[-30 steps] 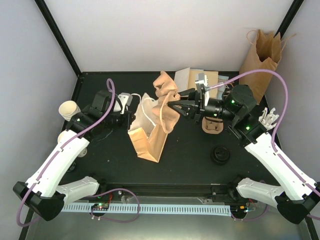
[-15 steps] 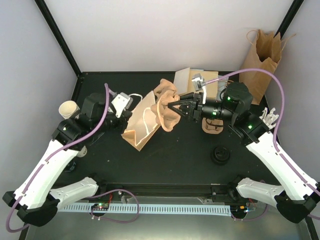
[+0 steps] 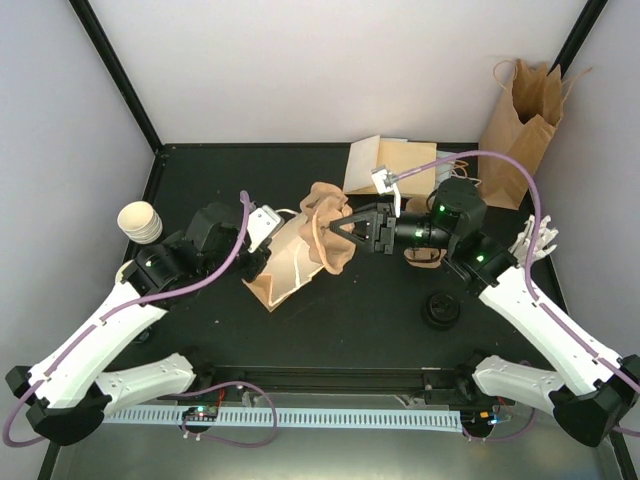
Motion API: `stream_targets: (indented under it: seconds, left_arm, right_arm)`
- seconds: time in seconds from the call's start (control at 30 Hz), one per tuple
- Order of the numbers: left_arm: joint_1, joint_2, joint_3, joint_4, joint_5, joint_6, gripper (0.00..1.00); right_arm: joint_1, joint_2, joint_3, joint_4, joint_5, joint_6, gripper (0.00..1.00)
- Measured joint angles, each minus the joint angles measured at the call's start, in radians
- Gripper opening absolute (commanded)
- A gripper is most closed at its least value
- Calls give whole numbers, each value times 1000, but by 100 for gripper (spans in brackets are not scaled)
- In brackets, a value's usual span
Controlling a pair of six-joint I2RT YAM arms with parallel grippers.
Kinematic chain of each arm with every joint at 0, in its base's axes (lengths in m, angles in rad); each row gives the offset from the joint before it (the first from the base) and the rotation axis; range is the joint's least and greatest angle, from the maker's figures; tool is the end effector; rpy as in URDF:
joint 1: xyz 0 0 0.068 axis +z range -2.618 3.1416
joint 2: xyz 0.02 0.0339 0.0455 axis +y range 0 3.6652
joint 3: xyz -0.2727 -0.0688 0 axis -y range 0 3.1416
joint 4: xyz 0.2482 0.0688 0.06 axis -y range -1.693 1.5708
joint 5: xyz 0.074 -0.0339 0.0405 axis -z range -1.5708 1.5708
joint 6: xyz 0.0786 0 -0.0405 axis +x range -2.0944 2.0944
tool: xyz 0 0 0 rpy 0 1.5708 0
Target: Pack the takeout coffee
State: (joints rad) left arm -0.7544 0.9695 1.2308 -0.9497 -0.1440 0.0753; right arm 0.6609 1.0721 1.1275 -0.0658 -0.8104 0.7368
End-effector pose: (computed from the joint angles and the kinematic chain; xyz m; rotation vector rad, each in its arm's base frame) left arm 0.1587 -0.1337 0.3640 0.8394 2.0967 -0.2015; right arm 0.1721 0.2059 0.4253 -0.6649 1.7479 1.6613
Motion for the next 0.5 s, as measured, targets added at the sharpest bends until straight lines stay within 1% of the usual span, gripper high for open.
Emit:
stream_targets:
  seconds: [0.23,0.5]
  left_arm:
    - [-7,-20,-18,29,0,1,2]
    - [-9,-23,-18,39,-2,2,1]
  right_arm:
    - [2,-21,-133,30,-52,57,29]
    - [38,-53,-176,24,-113,81,29]
